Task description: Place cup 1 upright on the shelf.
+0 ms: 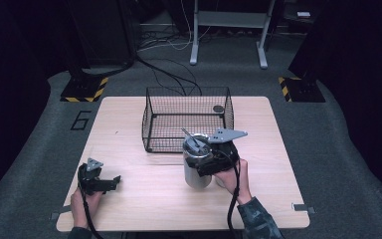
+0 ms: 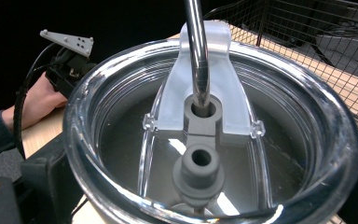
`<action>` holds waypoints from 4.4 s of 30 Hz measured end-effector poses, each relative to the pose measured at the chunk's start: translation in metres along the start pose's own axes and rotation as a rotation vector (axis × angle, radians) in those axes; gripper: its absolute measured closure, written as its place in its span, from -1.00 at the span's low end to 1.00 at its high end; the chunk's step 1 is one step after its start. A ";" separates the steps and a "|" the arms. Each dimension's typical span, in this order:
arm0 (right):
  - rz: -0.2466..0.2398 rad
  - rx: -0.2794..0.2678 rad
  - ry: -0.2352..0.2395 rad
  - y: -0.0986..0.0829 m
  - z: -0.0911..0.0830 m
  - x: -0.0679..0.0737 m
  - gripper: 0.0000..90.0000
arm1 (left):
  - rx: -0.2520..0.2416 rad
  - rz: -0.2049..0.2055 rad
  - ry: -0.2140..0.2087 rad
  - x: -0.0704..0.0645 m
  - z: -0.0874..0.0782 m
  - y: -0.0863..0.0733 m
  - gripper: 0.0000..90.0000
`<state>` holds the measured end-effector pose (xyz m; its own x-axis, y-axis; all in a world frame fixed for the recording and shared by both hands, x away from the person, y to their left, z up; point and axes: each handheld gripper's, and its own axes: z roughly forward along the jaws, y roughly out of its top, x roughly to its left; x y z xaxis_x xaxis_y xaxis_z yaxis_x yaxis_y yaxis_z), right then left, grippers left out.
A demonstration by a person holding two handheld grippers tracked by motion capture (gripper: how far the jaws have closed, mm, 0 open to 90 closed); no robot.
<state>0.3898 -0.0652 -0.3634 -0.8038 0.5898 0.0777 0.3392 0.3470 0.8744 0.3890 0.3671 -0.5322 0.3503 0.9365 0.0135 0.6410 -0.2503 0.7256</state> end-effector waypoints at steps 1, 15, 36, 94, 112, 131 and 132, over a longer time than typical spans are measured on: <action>0.001 0.000 0.003 0.004 0.003 -0.002 -0.92 | 0.001 0.000 0.000 0.000 0.000 0.000 -0.99; -0.016 -0.007 -0.008 0.024 0.010 -0.007 -0.92 | 0.001 0.000 0.001 0.000 0.000 0.000 -0.99; -0.017 -0.024 -0.016 0.058 0.020 -0.019 -0.92 | 0.000 -0.001 0.000 0.000 0.000 0.000 -0.99; -0.042 -0.021 -0.102 0.135 0.093 -0.045 -0.92 | 0.008 0.008 -0.001 0.000 -0.001 0.000 -0.99; -0.020 -0.006 -0.154 0.138 0.128 -0.058 -0.92 | 0.010 0.002 -0.003 0.000 -0.001 0.000 -0.99; 0.044 0.034 -0.161 0.124 0.167 -0.063 -0.92 | 0.010 -0.010 -0.006 -0.001 -0.001 0.000 -0.99; 0.048 0.039 -0.158 0.123 0.168 -0.063 -0.92 | 0.010 -0.010 -0.006 -0.001 -0.001 0.000 -0.99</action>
<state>0.5644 0.0630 -0.3416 -0.7003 0.7128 0.0393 0.3962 0.3423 0.8520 0.3877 0.3664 -0.5319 0.3479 0.9375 0.0020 0.6513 -0.2432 0.7188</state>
